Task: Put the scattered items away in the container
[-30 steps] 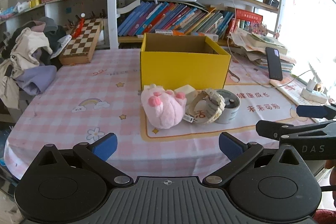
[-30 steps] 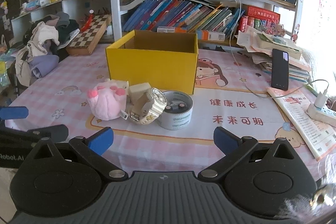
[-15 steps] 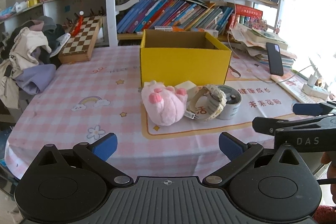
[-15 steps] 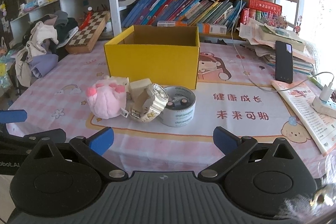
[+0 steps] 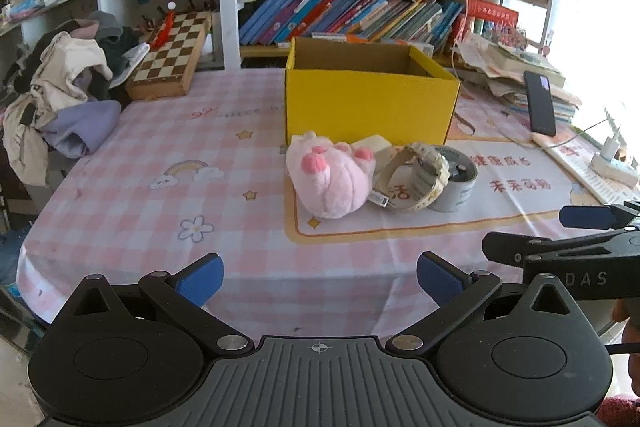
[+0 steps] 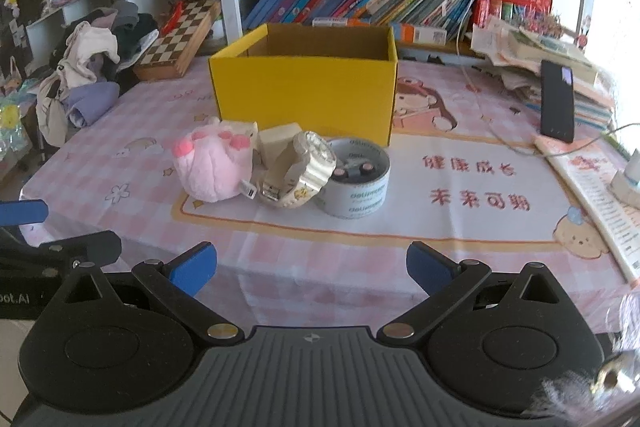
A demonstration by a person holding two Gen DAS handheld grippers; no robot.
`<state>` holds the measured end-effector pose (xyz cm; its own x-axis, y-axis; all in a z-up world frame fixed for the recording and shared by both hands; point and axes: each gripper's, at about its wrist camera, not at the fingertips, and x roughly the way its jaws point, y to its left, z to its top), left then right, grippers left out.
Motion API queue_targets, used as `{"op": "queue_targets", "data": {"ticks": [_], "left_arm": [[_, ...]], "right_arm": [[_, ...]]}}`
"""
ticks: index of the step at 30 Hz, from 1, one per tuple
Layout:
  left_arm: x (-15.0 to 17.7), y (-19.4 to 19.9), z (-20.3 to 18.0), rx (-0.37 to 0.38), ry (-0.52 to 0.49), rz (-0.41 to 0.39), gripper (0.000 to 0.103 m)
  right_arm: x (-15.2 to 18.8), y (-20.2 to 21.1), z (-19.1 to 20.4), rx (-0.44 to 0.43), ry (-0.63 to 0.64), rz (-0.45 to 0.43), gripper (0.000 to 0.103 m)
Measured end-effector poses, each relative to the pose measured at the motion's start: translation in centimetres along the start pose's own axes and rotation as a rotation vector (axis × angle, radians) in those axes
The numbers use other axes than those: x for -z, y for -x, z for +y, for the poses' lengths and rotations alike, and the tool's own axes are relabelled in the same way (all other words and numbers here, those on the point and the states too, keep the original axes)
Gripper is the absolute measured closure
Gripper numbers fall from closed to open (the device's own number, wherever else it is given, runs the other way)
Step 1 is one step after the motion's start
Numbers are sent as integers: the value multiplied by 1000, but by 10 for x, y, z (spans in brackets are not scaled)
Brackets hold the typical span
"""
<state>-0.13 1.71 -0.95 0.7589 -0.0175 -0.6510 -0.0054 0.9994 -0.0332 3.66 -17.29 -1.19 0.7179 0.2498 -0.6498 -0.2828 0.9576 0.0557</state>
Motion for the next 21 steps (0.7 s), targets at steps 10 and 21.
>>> {"op": "queue_targets", "data": {"ticks": [10,21], "left_arm": [[0,-16,-3,3,-2,50,0],[-5,-36,-6,13,18,78,0]], "right_arm": [[0,-18,-6,-1,-17,46,1],[-8,-39,-13,12,2,87,2]]}}
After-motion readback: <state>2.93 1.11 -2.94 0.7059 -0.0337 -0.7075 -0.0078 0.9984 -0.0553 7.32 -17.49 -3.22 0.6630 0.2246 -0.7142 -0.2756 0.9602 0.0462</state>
